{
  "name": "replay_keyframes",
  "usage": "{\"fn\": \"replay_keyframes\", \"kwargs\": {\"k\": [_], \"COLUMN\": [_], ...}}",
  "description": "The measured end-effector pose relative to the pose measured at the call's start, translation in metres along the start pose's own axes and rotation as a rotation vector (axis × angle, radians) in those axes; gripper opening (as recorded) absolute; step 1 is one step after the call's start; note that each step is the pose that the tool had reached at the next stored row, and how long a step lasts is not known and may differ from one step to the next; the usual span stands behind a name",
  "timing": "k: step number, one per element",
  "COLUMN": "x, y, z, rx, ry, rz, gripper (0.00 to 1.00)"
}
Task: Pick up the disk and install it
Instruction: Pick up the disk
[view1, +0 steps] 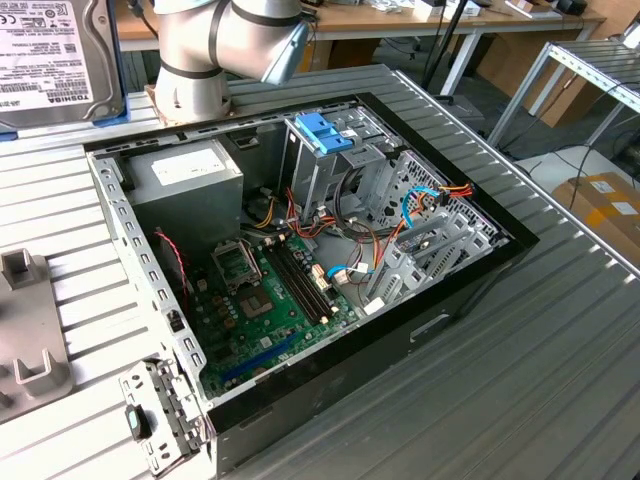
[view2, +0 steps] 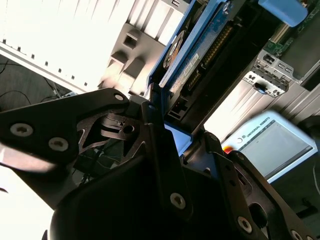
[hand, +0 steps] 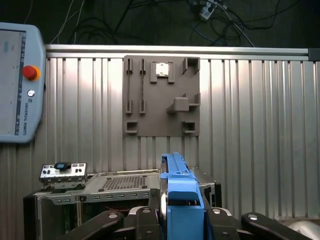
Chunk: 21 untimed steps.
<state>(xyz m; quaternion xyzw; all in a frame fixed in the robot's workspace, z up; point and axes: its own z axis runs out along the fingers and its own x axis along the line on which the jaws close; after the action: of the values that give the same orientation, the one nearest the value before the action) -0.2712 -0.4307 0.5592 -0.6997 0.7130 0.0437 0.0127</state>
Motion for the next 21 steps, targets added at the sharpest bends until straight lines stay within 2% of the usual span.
{"fn": "replay_keyframes", "kwargs": {"k": [21], "x": [0.0078], "y": [-0.0195], "z": [0.0036], "rx": [-0.0001], "ry": [0.0033], "rz": [0.000], "gripper": [0.37]}}
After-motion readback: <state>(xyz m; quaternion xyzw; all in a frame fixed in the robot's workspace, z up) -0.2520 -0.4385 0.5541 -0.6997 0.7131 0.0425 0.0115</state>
